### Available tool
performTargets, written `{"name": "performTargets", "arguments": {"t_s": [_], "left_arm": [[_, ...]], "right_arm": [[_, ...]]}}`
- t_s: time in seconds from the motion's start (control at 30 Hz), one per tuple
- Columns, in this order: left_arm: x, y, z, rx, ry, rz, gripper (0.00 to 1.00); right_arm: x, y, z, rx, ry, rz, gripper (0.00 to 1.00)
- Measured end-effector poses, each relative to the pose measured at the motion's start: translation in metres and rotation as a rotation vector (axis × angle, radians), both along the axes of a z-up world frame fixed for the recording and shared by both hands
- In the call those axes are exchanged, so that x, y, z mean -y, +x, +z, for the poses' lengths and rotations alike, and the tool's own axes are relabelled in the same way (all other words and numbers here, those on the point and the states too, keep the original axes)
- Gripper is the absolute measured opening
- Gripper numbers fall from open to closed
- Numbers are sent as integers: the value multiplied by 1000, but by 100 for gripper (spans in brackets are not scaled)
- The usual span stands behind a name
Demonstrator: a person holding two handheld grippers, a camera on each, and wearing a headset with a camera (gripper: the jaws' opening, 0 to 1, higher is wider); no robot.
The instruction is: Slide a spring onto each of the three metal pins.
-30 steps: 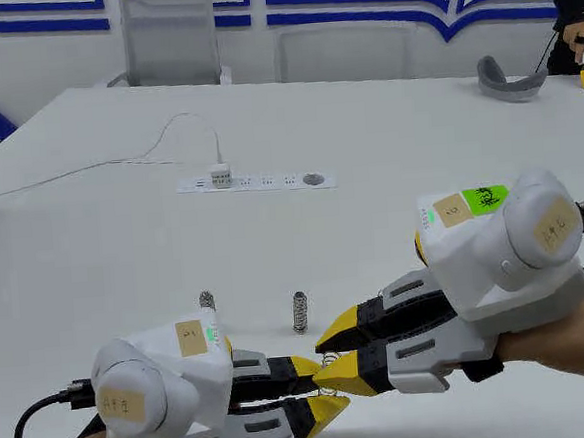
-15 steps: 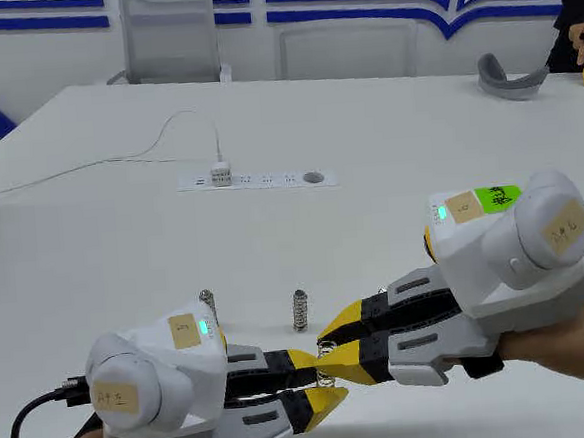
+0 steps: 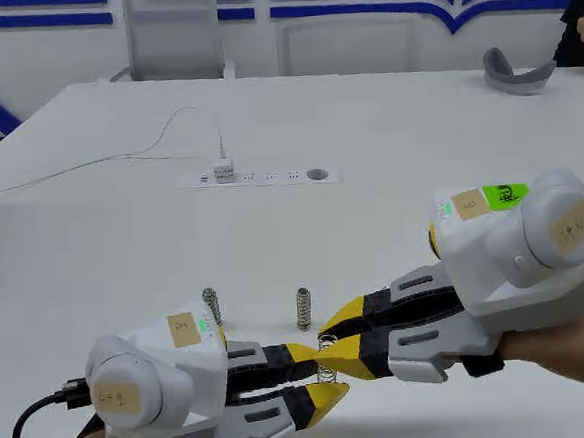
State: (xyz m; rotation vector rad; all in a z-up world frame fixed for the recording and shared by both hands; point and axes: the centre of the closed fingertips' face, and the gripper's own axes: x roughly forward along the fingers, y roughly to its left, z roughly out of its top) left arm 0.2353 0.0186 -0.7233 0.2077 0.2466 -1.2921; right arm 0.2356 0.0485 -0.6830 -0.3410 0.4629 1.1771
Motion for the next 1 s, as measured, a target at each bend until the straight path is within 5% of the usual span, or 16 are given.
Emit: {"name": "performTargets", "arguments": {"t_s": [0.4,1.0], "left_arm": [[-11,9,2,-32,-18,45,29],[-32,19,9,-30,-39,108,42]], "right_arm": [[6,7,-2,-5,7,-21,12],[32,17,1,4,5,-91,12]]}}
